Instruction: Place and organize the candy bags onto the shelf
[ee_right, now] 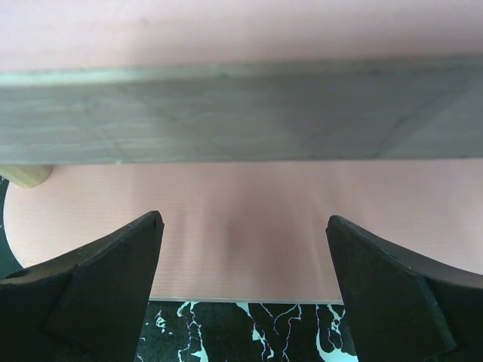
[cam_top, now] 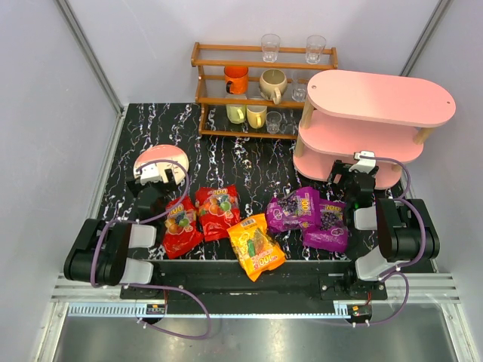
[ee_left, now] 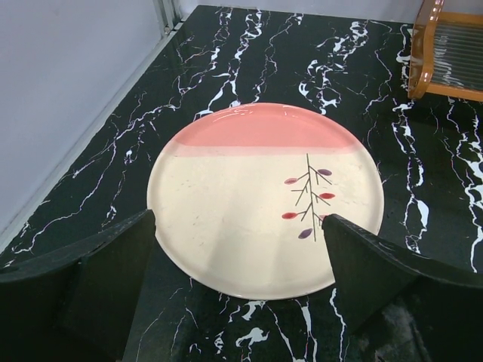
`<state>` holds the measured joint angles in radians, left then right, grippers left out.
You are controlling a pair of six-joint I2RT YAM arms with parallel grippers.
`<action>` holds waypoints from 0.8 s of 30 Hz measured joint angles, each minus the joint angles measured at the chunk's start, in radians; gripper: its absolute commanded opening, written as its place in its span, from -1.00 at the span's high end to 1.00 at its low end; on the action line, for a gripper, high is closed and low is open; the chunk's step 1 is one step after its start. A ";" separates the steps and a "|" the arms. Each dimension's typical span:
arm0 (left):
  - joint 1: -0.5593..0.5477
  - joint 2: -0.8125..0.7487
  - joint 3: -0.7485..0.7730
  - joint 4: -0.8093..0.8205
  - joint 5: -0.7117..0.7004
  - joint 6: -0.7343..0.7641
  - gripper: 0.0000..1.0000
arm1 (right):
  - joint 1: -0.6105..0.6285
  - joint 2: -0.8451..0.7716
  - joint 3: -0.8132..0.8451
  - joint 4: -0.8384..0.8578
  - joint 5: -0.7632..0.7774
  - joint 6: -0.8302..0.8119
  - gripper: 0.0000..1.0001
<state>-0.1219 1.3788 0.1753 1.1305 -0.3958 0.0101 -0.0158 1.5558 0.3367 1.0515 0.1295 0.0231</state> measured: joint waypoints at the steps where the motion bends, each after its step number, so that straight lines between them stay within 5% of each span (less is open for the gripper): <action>1: 0.000 -0.008 0.000 -0.005 0.000 -0.001 -0.98 | 0.000 0.000 0.000 0.000 0.000 0.000 -0.99; 7: -0.014 -0.188 0.089 -0.285 -0.101 -0.048 -0.98 | 0.000 0.000 0.000 0.000 0.000 0.000 -0.99; 15: 0.014 -0.234 0.527 -0.849 -0.204 -0.296 -0.98 | 0.000 0.000 0.000 0.001 0.000 0.000 -1.00; 19: 0.123 -0.119 0.677 -1.111 -0.111 -0.455 -0.98 | 0.000 0.000 0.000 0.001 0.000 0.000 -1.00; 24: 0.306 -0.078 0.645 -1.302 0.055 -0.603 -0.98 | 0.000 0.000 0.000 0.001 0.000 0.000 -0.99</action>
<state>0.1841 1.3006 0.8200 -0.1719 -0.3405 -0.5934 -0.0158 1.5558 0.3367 1.0527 0.1295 0.0231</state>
